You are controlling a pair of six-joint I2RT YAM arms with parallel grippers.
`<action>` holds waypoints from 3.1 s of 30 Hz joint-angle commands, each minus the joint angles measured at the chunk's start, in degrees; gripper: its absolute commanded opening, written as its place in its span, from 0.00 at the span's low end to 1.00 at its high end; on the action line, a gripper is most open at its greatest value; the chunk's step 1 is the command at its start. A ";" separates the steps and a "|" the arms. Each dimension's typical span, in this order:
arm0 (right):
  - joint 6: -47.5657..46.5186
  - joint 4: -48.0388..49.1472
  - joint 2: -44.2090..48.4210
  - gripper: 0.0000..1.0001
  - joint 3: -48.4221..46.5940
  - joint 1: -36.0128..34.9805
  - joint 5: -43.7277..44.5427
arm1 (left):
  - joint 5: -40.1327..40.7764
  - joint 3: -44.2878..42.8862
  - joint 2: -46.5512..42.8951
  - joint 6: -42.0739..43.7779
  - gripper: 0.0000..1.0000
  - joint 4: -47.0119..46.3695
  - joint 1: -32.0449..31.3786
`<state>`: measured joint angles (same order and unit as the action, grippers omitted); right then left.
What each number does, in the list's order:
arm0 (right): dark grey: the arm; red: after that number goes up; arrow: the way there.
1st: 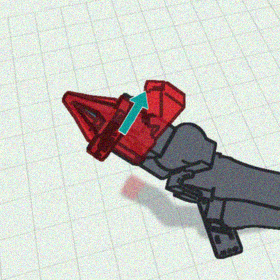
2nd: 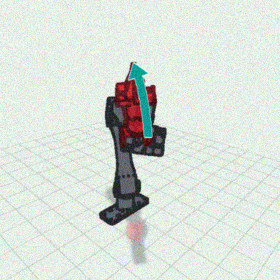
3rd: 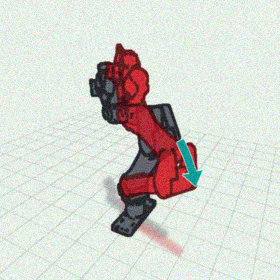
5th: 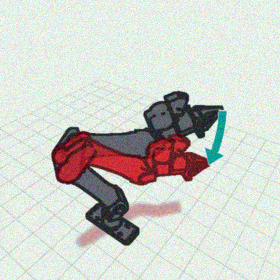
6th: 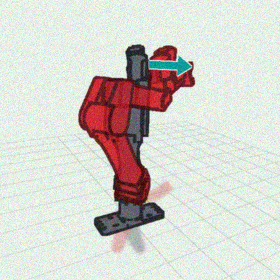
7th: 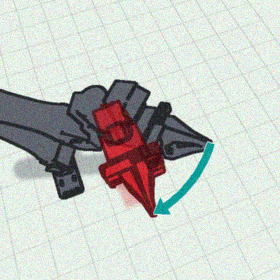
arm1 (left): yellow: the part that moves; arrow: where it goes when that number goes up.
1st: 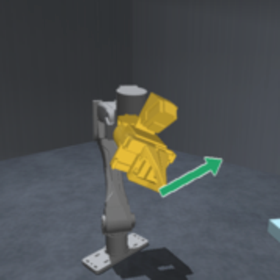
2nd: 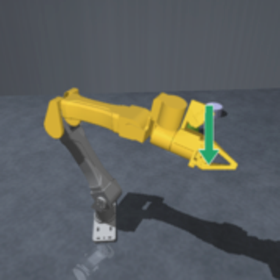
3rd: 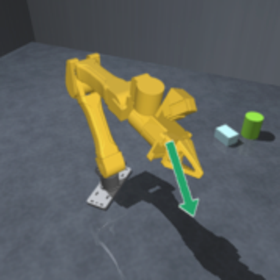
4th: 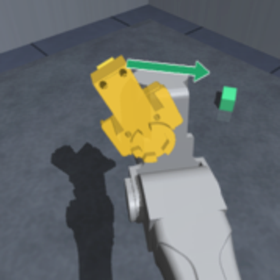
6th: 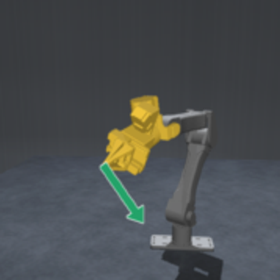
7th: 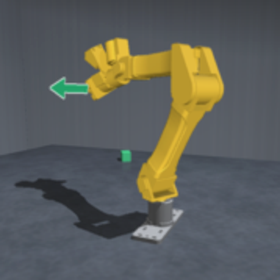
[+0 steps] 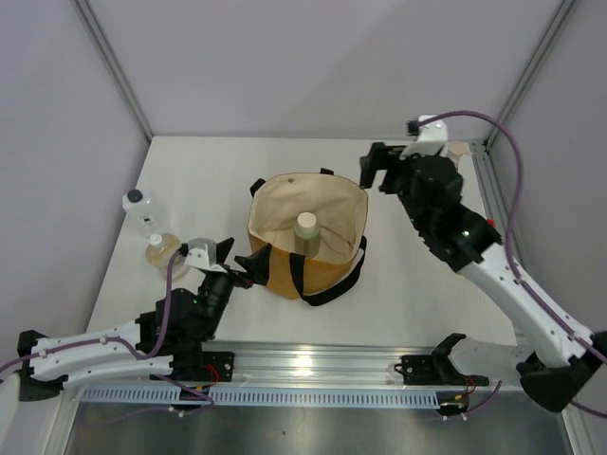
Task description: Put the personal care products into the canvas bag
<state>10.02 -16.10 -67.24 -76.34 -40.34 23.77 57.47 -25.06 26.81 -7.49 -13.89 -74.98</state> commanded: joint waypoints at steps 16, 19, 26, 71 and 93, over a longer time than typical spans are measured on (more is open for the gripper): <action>11.60 -8.69 18.90 0.99 22.44 23.36 27.73 | -0.87 0.01 -2.46 -2.71 0.99 0.53 0.36; 13.88 -8.25 17.50 1.00 26.67 27.14 25.73 | -0.35 0.27 -3.08 -2.71 0.99 0.36 0.36; 15.11 -2.45 16.62 0.99 34.41 32.16 20.70 | 0.53 0.63 -2.46 -1.83 0.99 -0.61 0.45; -7.21 40.09 8.97 0.00 53.05 30.06 -4.78 | 0.18 0.19 0.26 -1.83 0.99 -1.14 1.06; -8.88 30.51 24.79 0.00 48.47 21.27 -4.79 | -0.17 0.01 2.46 -1.74 0.99 -1.58 1.42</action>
<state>2.02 7.20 -45.76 -22.85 -18.26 18.70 57.28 -25.06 28.64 -8.82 -13.23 -74.02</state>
